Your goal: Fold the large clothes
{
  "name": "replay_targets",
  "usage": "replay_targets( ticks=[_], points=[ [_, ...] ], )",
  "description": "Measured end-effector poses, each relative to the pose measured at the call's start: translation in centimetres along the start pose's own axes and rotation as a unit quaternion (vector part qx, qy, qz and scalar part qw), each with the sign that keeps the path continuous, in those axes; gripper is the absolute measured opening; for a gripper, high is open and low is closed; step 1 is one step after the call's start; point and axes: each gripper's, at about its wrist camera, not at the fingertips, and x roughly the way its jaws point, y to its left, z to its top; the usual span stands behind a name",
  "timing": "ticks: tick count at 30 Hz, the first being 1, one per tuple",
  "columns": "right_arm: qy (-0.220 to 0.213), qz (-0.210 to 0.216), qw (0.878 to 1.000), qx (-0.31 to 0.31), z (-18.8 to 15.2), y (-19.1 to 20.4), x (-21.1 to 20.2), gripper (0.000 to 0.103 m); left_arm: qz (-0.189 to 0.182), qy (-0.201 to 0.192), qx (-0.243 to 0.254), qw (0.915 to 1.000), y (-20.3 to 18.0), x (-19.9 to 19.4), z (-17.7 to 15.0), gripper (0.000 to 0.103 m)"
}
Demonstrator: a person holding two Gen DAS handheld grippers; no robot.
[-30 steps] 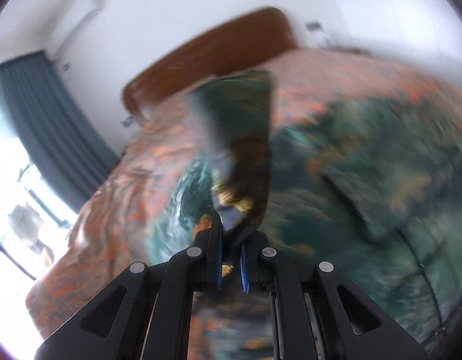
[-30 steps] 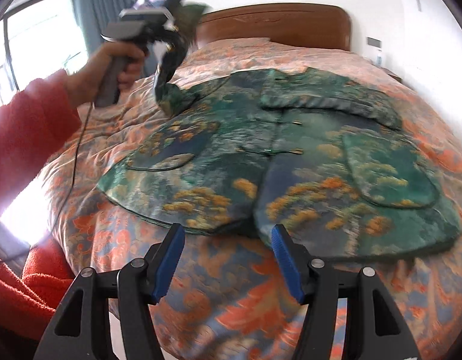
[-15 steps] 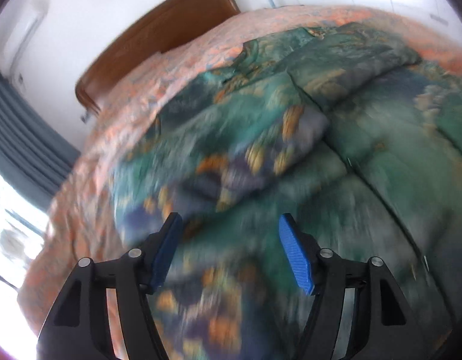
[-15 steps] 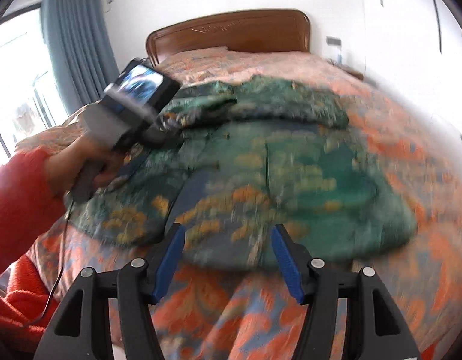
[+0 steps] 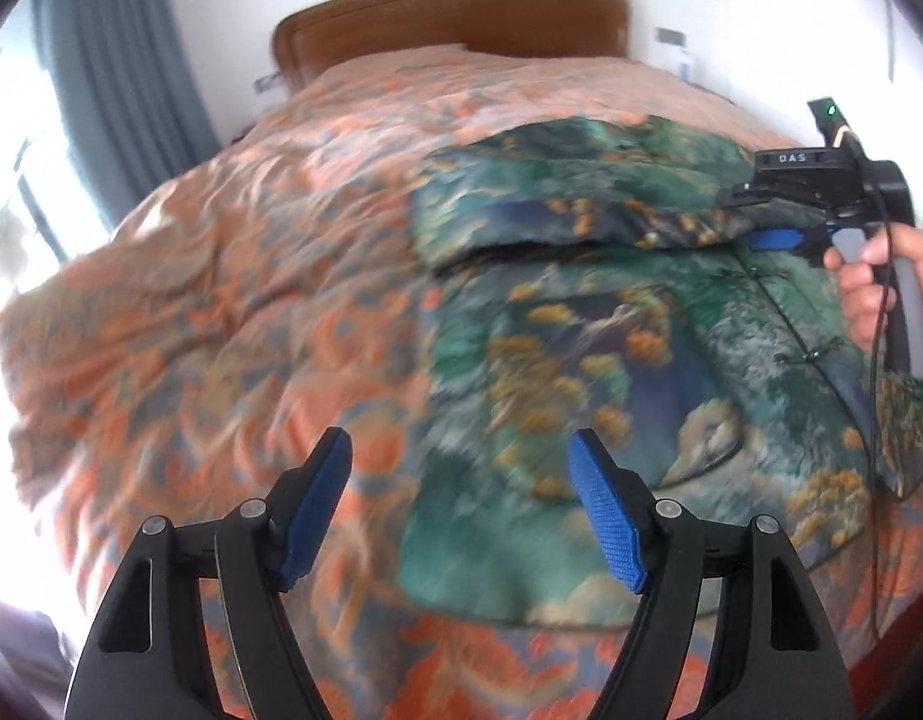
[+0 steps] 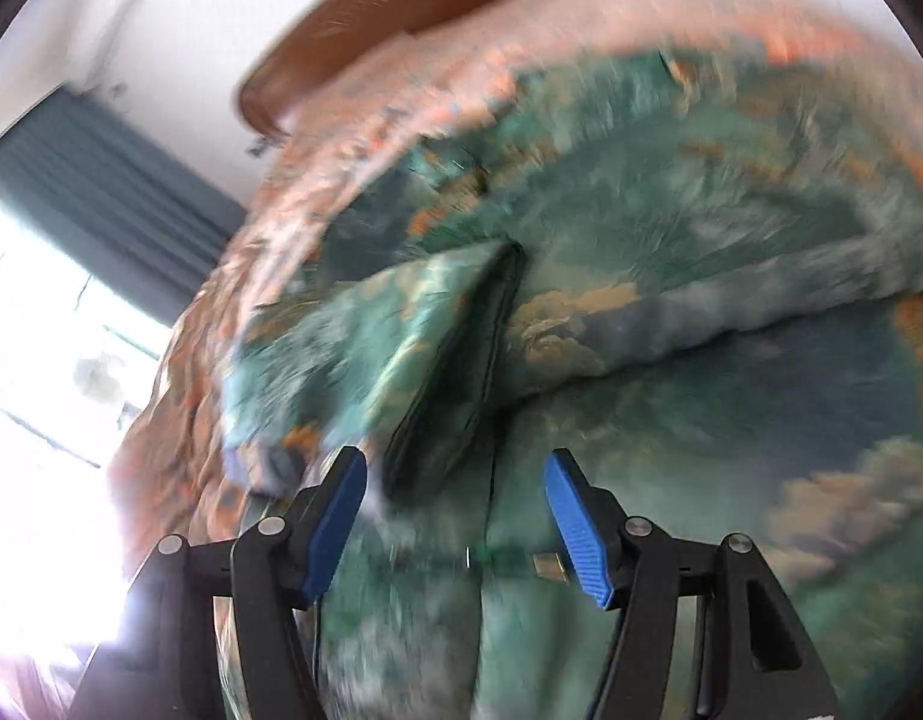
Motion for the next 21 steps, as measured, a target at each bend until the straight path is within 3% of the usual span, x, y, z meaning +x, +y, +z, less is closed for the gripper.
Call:
replay_targets(
  ticks=[2, 4, 9, 12, 17, 21],
  points=[
    [0.018, 0.018, 1.0, 0.013, 0.4, 0.6, 1.6, 0.062, 0.002, 0.002, -0.013, 0.9999, 0.9, 0.2, -0.7, 0.077],
    [0.025, 0.023, 0.999, 0.006, 0.4, 1.6, 1.8, 0.02, 0.005, 0.017, -0.021, 0.9996, 1.8, 0.7, -1.4, 0.077],
    [-0.056, -0.016, 0.994, -0.096, 3.1, 5.6, -1.6, 0.02, -0.006, 0.024, -0.036, 0.999, 2.6, 0.7, -1.9, 0.077],
    [-0.081, -0.056, 0.986, -0.132, 4.6, 6.0, -1.4, 0.02, -0.008, 0.016, -0.031, 0.9994, 1.9, 0.7, -1.4, 0.077],
    [-0.055, -0.129, 0.98, -0.142, 4.5, 3.8, 3.9, 0.023, -0.006, 0.03, -0.023, 0.9993, 1.3, 1.4, -0.6, 0.077],
    [-0.059, -0.136, 0.981, -0.124, 3.8, 2.5, 4.7, 0.035, -0.017, 0.044, -0.022, 0.9987, 1.9, 2.4, 0.6, 0.083]
  ],
)
